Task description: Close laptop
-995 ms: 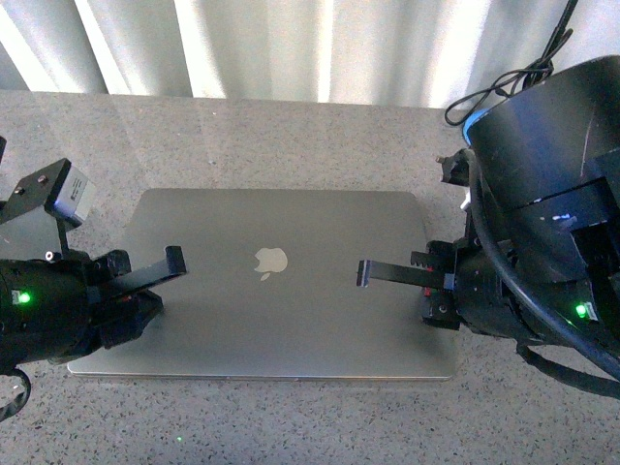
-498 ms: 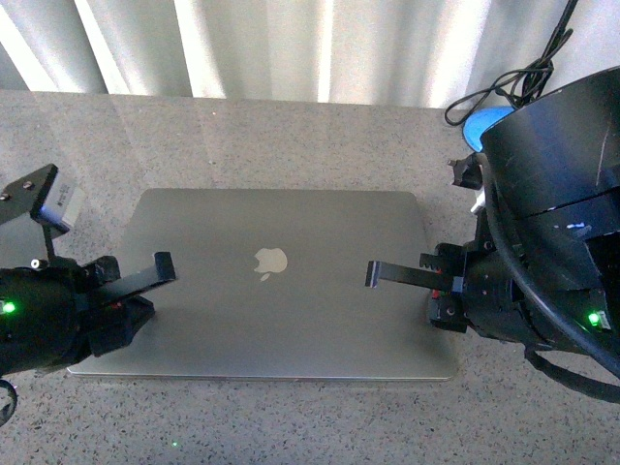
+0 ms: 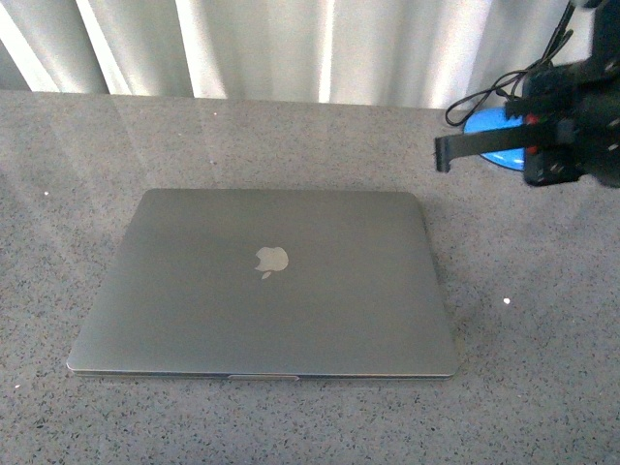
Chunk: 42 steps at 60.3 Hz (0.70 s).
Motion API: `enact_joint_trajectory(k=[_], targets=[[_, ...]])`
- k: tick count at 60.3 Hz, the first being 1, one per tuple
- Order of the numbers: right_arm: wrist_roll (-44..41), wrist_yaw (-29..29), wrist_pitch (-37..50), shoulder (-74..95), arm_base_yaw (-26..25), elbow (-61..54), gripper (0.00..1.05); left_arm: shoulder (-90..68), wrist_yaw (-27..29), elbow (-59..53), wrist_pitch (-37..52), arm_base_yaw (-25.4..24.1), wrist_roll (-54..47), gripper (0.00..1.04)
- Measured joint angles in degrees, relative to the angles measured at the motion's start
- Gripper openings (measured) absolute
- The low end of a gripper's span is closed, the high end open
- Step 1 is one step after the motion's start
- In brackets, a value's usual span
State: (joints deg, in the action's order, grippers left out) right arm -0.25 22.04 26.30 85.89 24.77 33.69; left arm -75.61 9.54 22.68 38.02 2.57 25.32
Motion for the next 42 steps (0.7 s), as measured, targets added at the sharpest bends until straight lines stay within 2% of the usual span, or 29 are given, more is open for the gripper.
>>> enact_joint_trajectory(k=[5, 9, 13, 17, 21, 25, 26, 31, 42], targets=[[-1.6, 0.1, 0.2, -1.6, -0.1, -0.1, 0.27, -0.4, -0.3, -0.5, -0.2, 0.1, -0.2, 0.41], [-2.2, 0.0, 0.2, -1.4, -0.2, -0.3, 0.39, -0.9, -0.8, -0.7, 0.2, -0.1, -1.1, 0.5], [-2.4, 0.3, 0.8, -1.1, -0.3, -0.6, 0.49, -3.6, -6.9, -4.0, 12.8, -1.5, -7.9, 0.41], [-1.4, 0.4, 15.3, 1.2, -1.0, -4.8, 0.41, -4.6, -9.0, -8.4, 23.5, -2.2, -15.1, 0.28], [-1.2, -1.9, 30.6, 2.6, -2.7, -11.3, 0.29, -2.5, -9.4, -10.6, 26.1, -2.4, -19.5, 0.17], [-1.0, -3.1, 37.9, 1.0, -4.6, -15.6, 0.18, 0.3, -9.3, -11.9, 25.9, -2.5, -21.7, 0.07], [-1.0, -3.6, 38.9, -0.2, -5.3, -16.5, 0.15, 1.2, -9.3, -12.4, 25.6, -2.5, -22.1, 0.03], [-0.8, -5.6, 39.4, -5.5, -7.7, -19.5, 0.01, 5.4, -9.5, -14.7, 23.6, -2.5, -23.5, 0.04], [-0.5, -9.8, 35.8, -14.0, -12.0, -25.2, 0.01, 13.0, -9.5, -17.7, 18.7, -2.5, -24.3, 0.04]])
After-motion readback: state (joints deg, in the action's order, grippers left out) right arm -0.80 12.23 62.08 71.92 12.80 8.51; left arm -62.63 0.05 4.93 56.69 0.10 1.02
